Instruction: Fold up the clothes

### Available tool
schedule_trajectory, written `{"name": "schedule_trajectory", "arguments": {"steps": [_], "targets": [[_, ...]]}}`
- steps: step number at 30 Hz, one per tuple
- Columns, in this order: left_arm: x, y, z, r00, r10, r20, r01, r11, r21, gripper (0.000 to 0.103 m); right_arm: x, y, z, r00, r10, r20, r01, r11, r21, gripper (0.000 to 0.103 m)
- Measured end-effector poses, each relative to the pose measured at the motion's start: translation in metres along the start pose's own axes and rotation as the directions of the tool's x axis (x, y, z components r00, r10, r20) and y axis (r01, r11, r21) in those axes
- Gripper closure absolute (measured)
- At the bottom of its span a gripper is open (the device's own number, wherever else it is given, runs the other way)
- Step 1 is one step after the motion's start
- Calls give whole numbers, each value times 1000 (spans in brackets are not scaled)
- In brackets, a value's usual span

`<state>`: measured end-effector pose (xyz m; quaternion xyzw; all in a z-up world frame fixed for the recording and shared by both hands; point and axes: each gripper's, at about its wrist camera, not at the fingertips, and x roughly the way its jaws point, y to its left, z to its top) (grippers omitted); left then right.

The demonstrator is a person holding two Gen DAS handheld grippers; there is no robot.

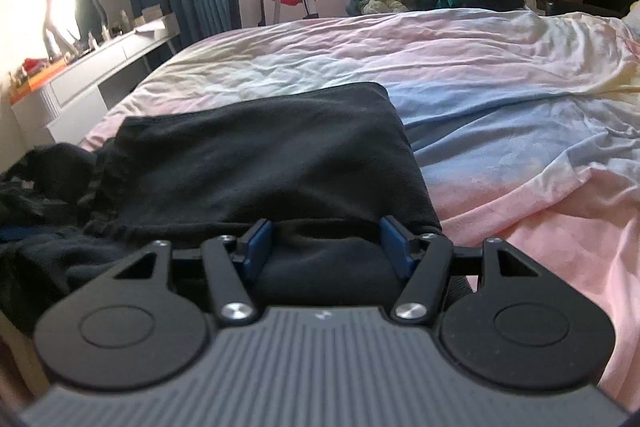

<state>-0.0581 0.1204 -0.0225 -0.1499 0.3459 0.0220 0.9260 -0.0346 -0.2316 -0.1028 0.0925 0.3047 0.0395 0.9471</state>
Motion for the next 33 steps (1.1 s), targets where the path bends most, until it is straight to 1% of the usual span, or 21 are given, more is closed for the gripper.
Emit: {"name": "schedule_trajectory", "arguments": {"steps": [2, 3, 4, 5, 7, 9, 10, 13, 15, 17, 18, 21, 22, 24, 26, 27, 28, 29, 31, 32, 33], "targets": [[-22, 28, 10, 999, 23, 31, -19, 992, -125, 4, -4, 1, -2, 1000, -5, 5, 5, 1000, -10, 40], [-32, 42, 14, 998, 46, 30, -40, 981, -190, 2, -6, 2, -2, 1000, -8, 9, 8, 1000, -20, 40], [-41, 57, 18, 998, 55, 7, -51, 964, -262, 1, -7, 3, -3, 1000, -10, 11, 11, 1000, -27, 40], [-49, 72, 22, 998, 54, -25, -59, 940, -336, 1, -8, 4, -3, 1000, -12, 13, 13, 999, -31, 40], [-61, 100, 21, 997, 58, -56, -77, 882, -465, 0, -10, 6, -4, 1000, -16, 17, 17, 999, -38, 40], [-72, 128, 18, 995, 60, -81, -96, 808, -582, 0, -11, 8, -4, 1000, -20, 20, 21, 999, -46, 39], [-68, 139, 16, 994, 54, -99, -104, 782, -615, 0, -11, 8, -4, 1000, -21, 19, 22, 999, -46, 39], [-44, 169, 8, 987, 25, -157, -127, 720, -682, 1, -10, 9, -1, 1000, -21, 10, 21, 999, -40, 39], [-27, 190, 4, 981, 3, -194, -145, 676, -723, 3, -9, 9, -1, 1000, -20, 11, 20, 999, -39, 39], [-10, 204, 3, 984, -36, -172, -112, 626, -771, 7, -10, 10, 0, 1000, -11, 20, 12, 999, -40, 39], [-3, 207, 5, 987, -29, -160, -110, 607, -787, 7, -11, 11, 0, 1000, 3, 31, -1, 999, -44, 39], [10, 212, 19, 992, 65, -105, -123, 575, -809, 15, -12, 20, 2, 996, 57, 74, -52, 996, -75, 39], [14, 214, 24, 991, 97, -96, -135, 570, -810, 17, -12, 24, 3, 993, 82, 89, -73, 993, -94, 39], [22, 211, 31, 982, 167, -88, -172, 598, -783, 24, -8, 34, 4, 988, 135, 79, -125, 984, -128, 39], [31, 204, 38, 970, 234, -70, -206, 630, -749, 39, 6, 43, -1, 987, 160, -12, -160, 975, -155, 40], [32, 201, 41, 964, 261, -52, -215, 650, -729, 42, 15, 48, -5, 984, 167, -66, -176, 970, -167, 40], [32, 196, 45, 957, 289, -33, -228, 674, -703, 49, 23, 53, -10, 982, 158, -104, -176, 965, -193, 40], [33, 190, 50, 948, 317, -13, -242, 698, -674, 54, 26, 57, -12, 983, 144, -115, -167, 961, -219, 39], [31, 174, 60, 933, 356, 48, -257, 755, -603, 62, 29, 63, -13, 985, 125, -116, -152, 955, -255, 39], [29, 166, 65, 925, 372, 81, -265, 782, -564, 65, 29, 63, -13, 985, 124, -117, -150, 955, -255, 39], [27, 154, 69, 915, 383, 124, -271, 813, -515, 67, 29, 62, -12, 985, 129, -116, -154, 957, -245, 39]]}}
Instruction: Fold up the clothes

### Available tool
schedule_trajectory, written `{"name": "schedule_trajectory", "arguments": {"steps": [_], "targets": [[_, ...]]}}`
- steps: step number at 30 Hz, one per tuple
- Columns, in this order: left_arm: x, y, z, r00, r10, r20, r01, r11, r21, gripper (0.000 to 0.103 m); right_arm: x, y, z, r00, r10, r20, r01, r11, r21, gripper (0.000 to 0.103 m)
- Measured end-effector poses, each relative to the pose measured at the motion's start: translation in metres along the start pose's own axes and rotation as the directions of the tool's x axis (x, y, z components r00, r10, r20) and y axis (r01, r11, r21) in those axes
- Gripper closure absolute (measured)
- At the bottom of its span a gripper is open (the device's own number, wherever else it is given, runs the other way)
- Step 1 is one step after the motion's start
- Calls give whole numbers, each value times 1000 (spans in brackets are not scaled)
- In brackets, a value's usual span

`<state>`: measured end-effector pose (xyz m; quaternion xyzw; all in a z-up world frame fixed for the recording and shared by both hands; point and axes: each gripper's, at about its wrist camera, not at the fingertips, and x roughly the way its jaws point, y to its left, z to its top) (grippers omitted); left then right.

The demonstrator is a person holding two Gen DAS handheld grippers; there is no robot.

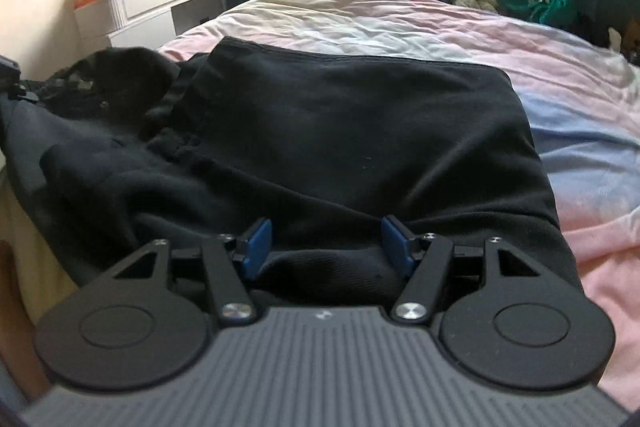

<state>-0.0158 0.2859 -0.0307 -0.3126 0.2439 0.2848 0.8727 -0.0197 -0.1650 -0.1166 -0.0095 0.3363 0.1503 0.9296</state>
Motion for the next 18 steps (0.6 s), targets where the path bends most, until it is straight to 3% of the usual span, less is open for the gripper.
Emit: {"name": "schedule_trajectory", "arguments": {"steps": [3, 5, 8, 13, 16, 18], "targets": [[-26, -32, -7, 990, -63, 126, 45, 989, 140, 71, -5, -5, 1, 1000, 19, 13, -19, 999, 31, 39], [-53, -56, -14, 972, -128, 199, 85, 974, 211, 72, -9, -8, 2, 999, 34, 19, -35, 998, 55, 40], [-102, -107, -41, 927, -210, 311, 100, 937, 335, 73, -21, -18, 3, 998, 58, 17, -59, 994, 95, 41], [-165, -192, -98, 845, -355, 399, 160, 882, 444, 74, -54, -59, 5, 994, 78, 71, -96, 950, 298, 41], [-194, -239, -153, 790, -445, 422, 193, 833, 518, 74, -72, -94, 4, 991, -12, 135, -41, 924, 381, 41], [-208, -261, -199, 767, -503, 399, 208, 782, 588, 74, -75, -121, 2, 980, -154, 126, 85, 896, 437, 40]]}}
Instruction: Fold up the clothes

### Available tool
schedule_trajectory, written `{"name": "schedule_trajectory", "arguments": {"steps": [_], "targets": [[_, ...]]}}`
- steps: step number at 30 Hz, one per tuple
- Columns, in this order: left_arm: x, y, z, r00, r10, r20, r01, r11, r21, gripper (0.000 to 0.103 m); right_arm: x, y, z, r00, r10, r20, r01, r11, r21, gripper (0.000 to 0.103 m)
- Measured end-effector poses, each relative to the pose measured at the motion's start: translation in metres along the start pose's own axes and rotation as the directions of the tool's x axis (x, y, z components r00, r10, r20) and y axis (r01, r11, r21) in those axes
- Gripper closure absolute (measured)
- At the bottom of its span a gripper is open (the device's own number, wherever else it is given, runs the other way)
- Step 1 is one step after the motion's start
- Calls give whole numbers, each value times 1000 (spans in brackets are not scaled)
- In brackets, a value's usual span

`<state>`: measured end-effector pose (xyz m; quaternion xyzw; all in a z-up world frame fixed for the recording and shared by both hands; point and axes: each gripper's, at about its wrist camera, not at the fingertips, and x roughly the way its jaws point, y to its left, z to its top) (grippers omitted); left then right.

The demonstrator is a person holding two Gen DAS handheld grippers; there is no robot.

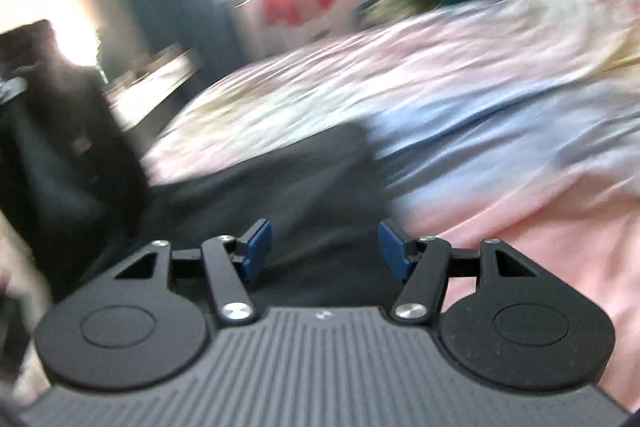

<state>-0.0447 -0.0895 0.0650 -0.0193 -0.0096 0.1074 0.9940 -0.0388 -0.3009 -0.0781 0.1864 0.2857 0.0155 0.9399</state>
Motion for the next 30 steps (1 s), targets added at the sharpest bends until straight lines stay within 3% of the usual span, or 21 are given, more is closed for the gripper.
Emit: {"name": "schedule_trajectory", "arguments": {"steps": [2, 4, 6, 9, 12, 13, 14, 17, 19, 21, 23, 28, 30], "targets": [[-15, -44, -28, 998, -59, 3, 59, 995, 78, 74, 2, -28, 6, 998, -58, 8, 56, 992, 116, 40], [-29, -82, -67, 995, -103, -14, 104, 979, 172, 74, 0, -57, 8, 1000, -17, 14, 13, 961, 276, 39], [-32, -116, -112, 988, -137, -71, 152, 943, 295, 74, -6, -76, 8, 999, -22, 40, 5, 927, 376, 40], [-22, -141, -162, 968, -160, -195, 229, 881, 413, 74, -13, -88, 6, 996, -42, 79, 5, 905, 425, 40], [-22, -144, -174, 967, -159, -200, 236, 853, 464, 64, -11, -91, 4, 990, 85, 109, -127, 873, 471, 39], [-20, -138, -174, 963, -160, -217, 248, 843, 478, 53, -8, -90, 4, 986, 124, 114, -164, 864, 476, 39], [-17, -130, -174, 955, -163, -246, 268, 828, 492, 41, -5, -89, 5, 980, 161, 117, -197, 855, 480, 39], [-19, -100, -166, 917, -213, -337, 372, 760, 533, 18, 4, -81, 5, 960, 258, 108, -277, 827, 488, 37], [-21, -76, -158, 889, -237, -392, 429, 727, 536, 11, 7, -78, 3, 947, 303, 108, -315, 801, 510, 28], [-20, -52, -148, 850, -257, -459, 490, 705, 513, 11, 10, -75, 1, 935, 339, 107, -342, 775, 531, 19], [-15, -29, -142, 842, -237, -485, 497, 691, 525, 10, 12, -72, -1, 930, 355, 91, -345, 763, 547, 19], [-10, 26, -141, 865, -162, -475, 442, 696, 566, 6, 19, -58, -5, 932, 362, -1, -299, 772, 560, 18], [10, 57, -143, 854, -112, -509, 401, 765, 505, 5, 20, -53, -5, 925, 381, -6, -312, 768, 558, 17]]}}
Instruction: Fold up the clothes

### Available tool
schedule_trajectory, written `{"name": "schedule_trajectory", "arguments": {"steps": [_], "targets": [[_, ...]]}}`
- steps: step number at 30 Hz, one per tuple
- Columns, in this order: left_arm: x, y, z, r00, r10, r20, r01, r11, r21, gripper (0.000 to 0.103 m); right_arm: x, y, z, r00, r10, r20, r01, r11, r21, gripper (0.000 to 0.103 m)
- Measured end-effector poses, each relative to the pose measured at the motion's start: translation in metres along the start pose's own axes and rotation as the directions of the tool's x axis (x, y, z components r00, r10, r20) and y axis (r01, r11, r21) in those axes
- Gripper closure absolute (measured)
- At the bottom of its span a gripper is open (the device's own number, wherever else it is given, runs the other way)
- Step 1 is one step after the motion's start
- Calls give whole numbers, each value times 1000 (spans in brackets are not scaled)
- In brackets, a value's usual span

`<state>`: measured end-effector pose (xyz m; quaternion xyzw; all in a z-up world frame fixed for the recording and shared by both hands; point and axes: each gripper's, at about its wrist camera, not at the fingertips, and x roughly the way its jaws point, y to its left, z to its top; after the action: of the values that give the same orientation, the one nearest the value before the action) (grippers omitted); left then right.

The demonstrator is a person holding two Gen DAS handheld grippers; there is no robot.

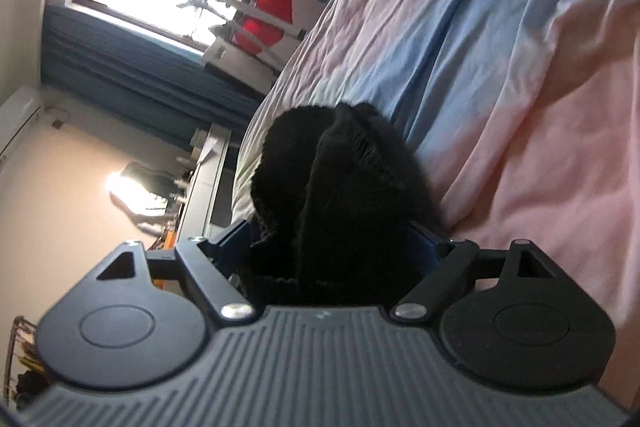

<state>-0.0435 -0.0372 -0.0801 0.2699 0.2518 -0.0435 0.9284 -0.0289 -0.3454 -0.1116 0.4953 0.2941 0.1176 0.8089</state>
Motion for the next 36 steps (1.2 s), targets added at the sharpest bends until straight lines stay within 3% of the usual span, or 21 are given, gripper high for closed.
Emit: {"name": "schedule_trajectory", "arguments": {"steps": [2, 3, 5, 10, 13, 15, 18, 21, 23, 26, 30, 33, 36], "targets": [[17, 32, -12, 997, -3, -72, -7, 991, -137, 5, 2, 4, -3, 1000, 20, -16, -20, 1000, -5, 16], [22, 43, -15, 996, -9, -84, -8, 980, -197, 5, 4, 9, -5, 999, 22, -30, -23, 1000, -16, 9], [28, 63, -16, 997, -4, -79, -18, 961, -277, 5, 9, 19, -10, 999, 10, -40, -13, 998, -69, 7], [32, 74, -23, 998, 4, -66, -26, 938, -345, 5, 26, 38, -31, 992, -123, -25, 114, 963, -243, 7], [30, 61, -19, 998, 17, -58, -36, 935, -352, 6, 39, 29, -37, 989, -150, 16, 150, 965, -217, 8], [-1, 50, -27, 998, 13, -59, -34, 928, -370, 7, 41, 31, -37, 982, -182, 45, 188, 953, -238, 28], [-27, 41, -25, 999, -3, -51, -18, 916, -401, 8, 36, 35, -36, 978, -196, 75, 209, 941, -266, 48], [-39, 41, -23, 1000, -7, -25, -4, 904, -427, 10, 22, 43, -35, 982, -153, 110, 179, 936, -302, 61], [-50, 43, -22, 1000, -1, 24, 12, 892, -451, 11, 12, 52, -35, 985, -108, 138, 148, 933, -328, 63], [-63, 44, -21, 995, 17, 98, 28, 896, -444, 10, -1, 62, -32, 980, -64, 190, 131, 921, -366, 64], [-56, 40, -24, 998, -54, 45, 68, 900, -431, 9, -3, 51, -24, 963, -139, 230, 217, 907, -360, 64], [-42, 39, -28, 994, -104, -18, 85, 891, -445, 9, 7, 18, -18, 957, -242, 159, 277, 925, -259, 63], [-35, 42, -30, 991, -128, -31, 99, 877, -471, 9, 8, 6, -15, 964, -238, 120, 259, 943, -210, 61]]}}
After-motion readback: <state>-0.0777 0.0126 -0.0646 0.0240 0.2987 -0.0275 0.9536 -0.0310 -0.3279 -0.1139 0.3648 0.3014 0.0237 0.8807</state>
